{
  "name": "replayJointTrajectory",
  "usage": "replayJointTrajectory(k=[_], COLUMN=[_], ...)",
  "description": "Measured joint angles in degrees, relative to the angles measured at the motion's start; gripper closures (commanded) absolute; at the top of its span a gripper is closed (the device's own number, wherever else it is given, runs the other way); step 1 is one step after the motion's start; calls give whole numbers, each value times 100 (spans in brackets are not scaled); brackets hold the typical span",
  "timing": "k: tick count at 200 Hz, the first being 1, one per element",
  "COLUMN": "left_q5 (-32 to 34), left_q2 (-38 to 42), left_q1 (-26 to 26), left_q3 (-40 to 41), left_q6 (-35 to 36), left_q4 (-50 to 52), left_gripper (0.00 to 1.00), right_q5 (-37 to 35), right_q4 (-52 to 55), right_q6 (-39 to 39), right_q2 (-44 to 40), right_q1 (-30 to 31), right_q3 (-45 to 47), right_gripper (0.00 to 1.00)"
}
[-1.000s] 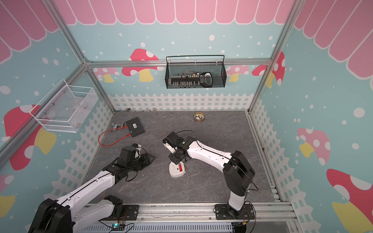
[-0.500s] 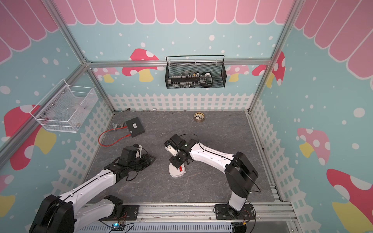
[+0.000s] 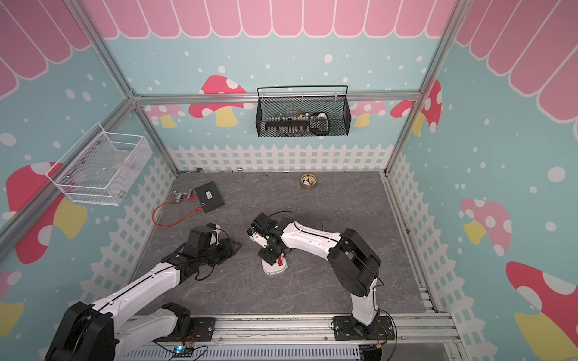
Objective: Remove the battery from the alarm
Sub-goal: Pick up the cover from the alarm.
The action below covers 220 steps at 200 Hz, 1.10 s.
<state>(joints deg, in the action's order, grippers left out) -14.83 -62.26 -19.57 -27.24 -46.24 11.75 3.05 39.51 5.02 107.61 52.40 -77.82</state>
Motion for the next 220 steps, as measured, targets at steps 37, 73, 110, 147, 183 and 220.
replayJointTrajectory(k=[37,73,110,147,183,220], left_q5=[0,0,0,0,0,0], left_q2=[0,2,2,2,11,35], left_q1=[2,7,7,7,28,35], left_q3=[0,0,0,0,9,28], left_q6=[0,0,0,2,2,2], left_q4=[0,-2,0,0,-2,-2], left_gripper=[43,43,43,43,43,43], right_q5=[-48,-55,-26,9,-15,4], right_q4=[-9,-9,-9,-11,85,162], right_q6=[-107,-175,-168,-151,-111,-26], right_q2=[118,140,140,140,140,140], right_q1=[22,22,22,28,33,33], right_q3=[-144,-164,-164,-190,-282,-286], right_gripper=[62,67,76,82,86,89])
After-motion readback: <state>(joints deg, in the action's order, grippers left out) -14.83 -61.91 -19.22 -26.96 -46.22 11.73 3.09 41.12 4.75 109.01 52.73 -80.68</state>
